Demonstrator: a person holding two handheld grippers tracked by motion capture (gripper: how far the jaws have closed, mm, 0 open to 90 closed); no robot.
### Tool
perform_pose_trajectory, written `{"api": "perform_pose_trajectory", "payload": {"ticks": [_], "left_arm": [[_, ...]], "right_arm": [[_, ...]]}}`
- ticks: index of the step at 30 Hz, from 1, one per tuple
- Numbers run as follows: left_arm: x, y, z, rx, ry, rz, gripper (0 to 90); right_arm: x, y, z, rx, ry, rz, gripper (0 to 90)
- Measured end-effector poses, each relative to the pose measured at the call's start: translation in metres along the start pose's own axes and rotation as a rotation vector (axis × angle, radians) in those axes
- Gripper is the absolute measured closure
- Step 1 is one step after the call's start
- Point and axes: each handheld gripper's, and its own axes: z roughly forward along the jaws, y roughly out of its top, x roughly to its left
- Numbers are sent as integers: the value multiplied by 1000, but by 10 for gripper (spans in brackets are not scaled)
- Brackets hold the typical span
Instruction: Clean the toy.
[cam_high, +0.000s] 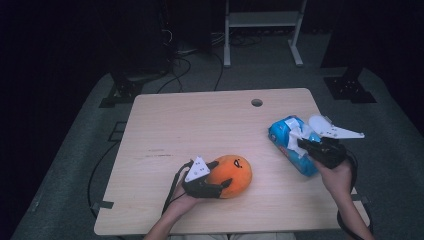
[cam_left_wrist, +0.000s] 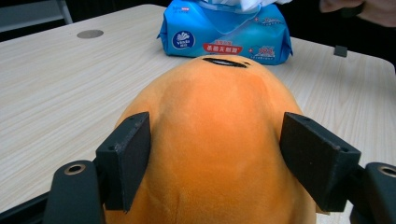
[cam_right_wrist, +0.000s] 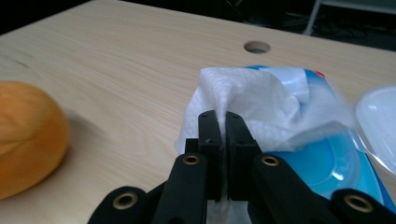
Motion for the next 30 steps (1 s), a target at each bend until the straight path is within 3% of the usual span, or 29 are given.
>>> {"api": "perform_pose_trajectory", "payload": {"ticks": [2,3,4,6,11,16,20,23,25,29,30], "left_arm": [[0,0,0,-1,1,1,256],[0,0,0,-1,2,2,254],[-1,0,0,-1,2,2,254],[-1,-1,1,-2,3,7,251],[0,-1,1,-3,3,3,248],[0,-2,2,-5,2,2,246],[0,-2,2,-4,-1,7,245],[1,-2,2,-7,-2,7,243],[1,-2,2,-7,-4,13,242],[1,-2,3,-4,-10,19,242],[1,-2,3,-4,-10,19,242]], "right_arm": [[4,1,-5,-14,24,-7,864],[16,5,-14,-40,65,-24,864],[16,5,-14,-40,65,-24,864],[40,10,-29,-65,127,-82,863],[86,12,-46,-83,277,-146,863],[122,10,-48,-57,390,-191,863],[139,8,-37,-15,508,-166,862],[145,7,-27,19,533,-172,861],[144,6,-8,67,542,-160,859],[134,6,20,98,490,-151,852],[134,6,20,98,490,-151,852]]}}
